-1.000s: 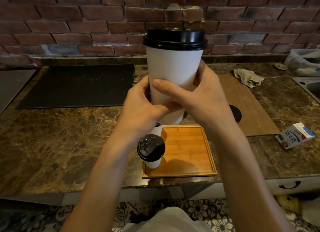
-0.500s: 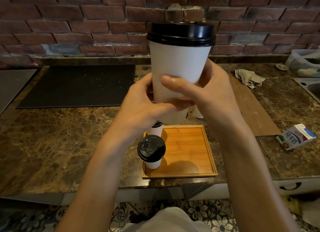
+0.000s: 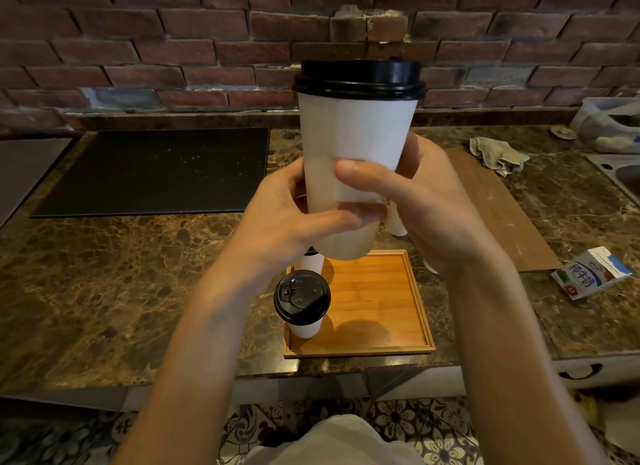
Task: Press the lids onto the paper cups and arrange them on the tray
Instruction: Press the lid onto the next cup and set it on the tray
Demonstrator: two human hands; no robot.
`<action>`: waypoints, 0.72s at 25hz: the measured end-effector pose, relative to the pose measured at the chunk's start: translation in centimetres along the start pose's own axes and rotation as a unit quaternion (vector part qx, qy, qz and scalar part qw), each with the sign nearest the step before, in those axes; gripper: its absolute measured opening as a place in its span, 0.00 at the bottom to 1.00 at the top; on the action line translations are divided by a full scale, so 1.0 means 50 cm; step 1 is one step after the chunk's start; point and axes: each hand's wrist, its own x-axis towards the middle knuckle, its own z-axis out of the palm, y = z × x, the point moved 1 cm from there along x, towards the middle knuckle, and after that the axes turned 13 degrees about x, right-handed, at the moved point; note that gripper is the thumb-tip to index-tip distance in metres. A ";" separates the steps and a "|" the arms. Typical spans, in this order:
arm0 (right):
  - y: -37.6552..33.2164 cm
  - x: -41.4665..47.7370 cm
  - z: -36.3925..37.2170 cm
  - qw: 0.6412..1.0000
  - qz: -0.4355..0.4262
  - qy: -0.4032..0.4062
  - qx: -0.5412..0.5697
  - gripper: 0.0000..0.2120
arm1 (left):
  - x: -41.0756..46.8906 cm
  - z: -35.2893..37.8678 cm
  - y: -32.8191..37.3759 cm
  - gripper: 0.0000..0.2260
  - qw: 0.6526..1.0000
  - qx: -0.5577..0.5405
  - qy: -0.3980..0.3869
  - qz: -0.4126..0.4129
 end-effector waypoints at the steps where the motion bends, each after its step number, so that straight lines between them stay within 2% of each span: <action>1: 0.000 0.000 0.003 1.000 0.000 0.009 -0.009 0.21 | 0.001 0.002 -0.001 0.26 1.000 0.004 0.011 -0.001; 9: -0.004 -0.003 0.015 0.993 -0.039 0.068 -0.093 0.31 | 0.010 0.010 -0.021 0.29 0.994 0.052 0.092 0.006; 15: 0.010 -0.002 0.019 0.987 -0.062 0.085 -0.121 0.31 | 0.013 0.019 -0.035 0.29 0.995 0.034 0.095 0.023; 18: 0.012 0.003 0.013 0.985 -0.069 0.080 -0.139 0.33 | 0.017 0.016 -0.041 0.30 0.996 0.044 0.072 0.027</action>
